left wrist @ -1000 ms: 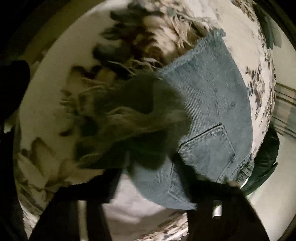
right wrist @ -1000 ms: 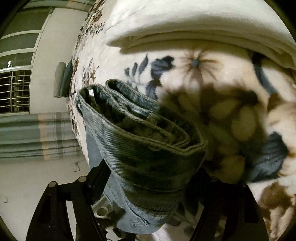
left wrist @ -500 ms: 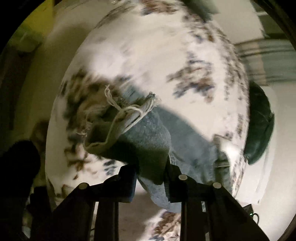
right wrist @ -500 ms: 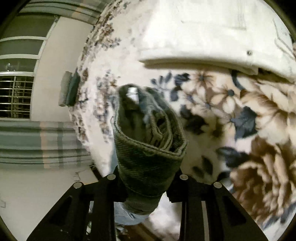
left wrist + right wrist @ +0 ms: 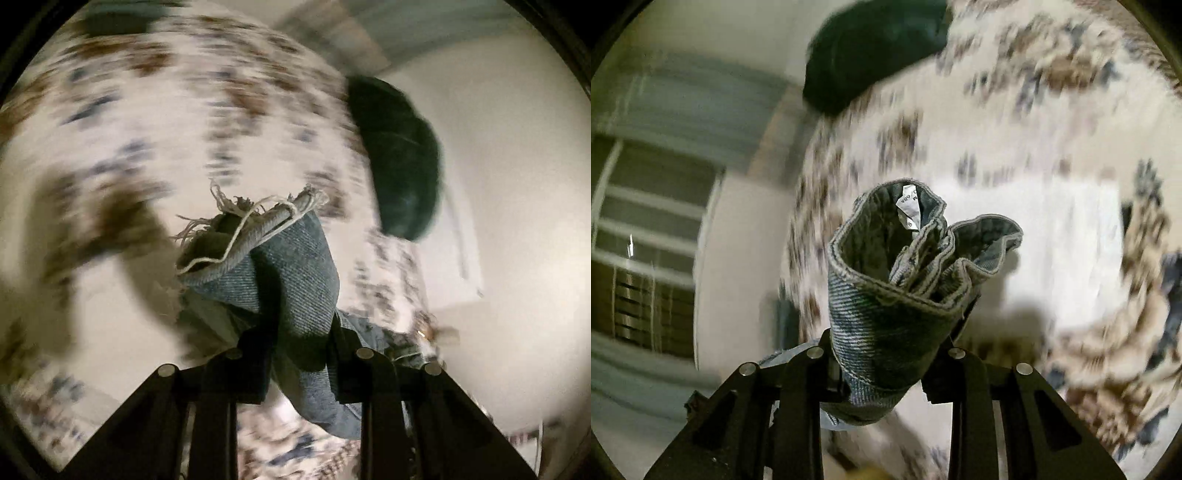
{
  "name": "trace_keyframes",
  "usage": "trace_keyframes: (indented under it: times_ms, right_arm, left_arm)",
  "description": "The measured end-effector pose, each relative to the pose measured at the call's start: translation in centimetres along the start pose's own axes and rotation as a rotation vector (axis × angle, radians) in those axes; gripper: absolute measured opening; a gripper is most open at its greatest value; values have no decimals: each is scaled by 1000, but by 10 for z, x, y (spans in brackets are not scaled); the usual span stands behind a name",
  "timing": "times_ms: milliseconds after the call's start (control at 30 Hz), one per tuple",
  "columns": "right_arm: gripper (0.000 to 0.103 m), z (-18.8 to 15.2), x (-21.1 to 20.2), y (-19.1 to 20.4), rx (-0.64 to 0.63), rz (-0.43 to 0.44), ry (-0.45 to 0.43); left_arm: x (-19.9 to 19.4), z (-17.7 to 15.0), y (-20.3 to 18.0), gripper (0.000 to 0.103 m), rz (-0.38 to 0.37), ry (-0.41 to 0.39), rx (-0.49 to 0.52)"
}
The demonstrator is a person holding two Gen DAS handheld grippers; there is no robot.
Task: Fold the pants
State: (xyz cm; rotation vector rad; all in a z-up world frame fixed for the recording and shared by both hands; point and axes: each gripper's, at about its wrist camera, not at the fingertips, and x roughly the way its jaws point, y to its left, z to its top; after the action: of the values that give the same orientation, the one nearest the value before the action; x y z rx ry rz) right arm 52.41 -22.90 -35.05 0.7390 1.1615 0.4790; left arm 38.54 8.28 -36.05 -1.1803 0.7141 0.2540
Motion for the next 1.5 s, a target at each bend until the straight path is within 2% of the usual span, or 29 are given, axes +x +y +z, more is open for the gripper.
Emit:
trace_keyframes:
  times_ms: [100, 200, 267, 333, 433, 500, 567, 700, 767, 867, 933, 967, 1000, 1133, 1200, 1233, 1267, 1367, 1500]
  right_arm:
    - [30, 37, -22, -9, 37, -3, -132]
    - [30, 58, -30, -43, 81, -25, -228]
    - [30, 54, -23, -87, 151, -52, -248]
    - [30, 44, -9, -121, 211, -87, -243]
    - [30, 16, 24, -169, 285, -154, -174]
    - [31, 0, 33, -182, 303, -157, -160]
    - [32, -9, 36, -187, 324, -143, -160]
    - [48, -15, 35, -191, 373, -140, -144]
    - [52, -13, 32, -193, 412, -138, -126]
    - [52, -20, 27, -194, 428, -127, -135]
    - [52, -35, 21, -217, 432, -127, -149]
    - [42, -38, 19, -219, 436, -126, -156]
    - [38, -39, 19, -218, 439, -139, -162]
    - [34, -49, 17, -224, 437, -150, -178]
    - [33, -51, 15, -223, 437, -155, -191]
    - [33, -52, 13, -221, 429, -154, -193]
    - [33, -51, 11, -218, 417, -153, -196]
    - [32, -54, 7, -211, 384, -164, -179]
    - [32, -52, 12, -217, 387, -203, -136]
  left_arm:
    - [59, 14, -49, 21, -75, 62, 128]
    - [117, 13, -62, 21, -89, 141, 238]
    - [161, 2, -51, 21, -56, 203, 310]
    - [203, -14, -22, 21, 26, 289, 377]
    - [234, -31, 20, 21, 120, 383, 401]
    - [237, -38, 44, 22, 139, 416, 391]
    - [232, -41, 49, 25, 130, 429, 400]
    - [222, -36, 46, 29, 138, 450, 392]
    - [207, -35, 42, 30, 141, 440, 388]
    - [200, -30, 46, 36, 143, 401, 367]
    - [204, -26, 51, 36, 144, 386, 334]
    - [208, -24, 55, 38, 147, 384, 308]
    - [211, -24, 58, 38, 144, 373, 288]
    - [206, -34, 49, 21, 143, 316, 308]
    - [196, -36, 47, 15, 146, 295, 329]
    - [189, -38, 46, 7, 150, 289, 334]
    - [183, -37, 48, 4, 146, 286, 330]
    - [172, -37, 53, 4, 143, 291, 334]
    - [188, -39, 67, 9, 180, 348, 328]
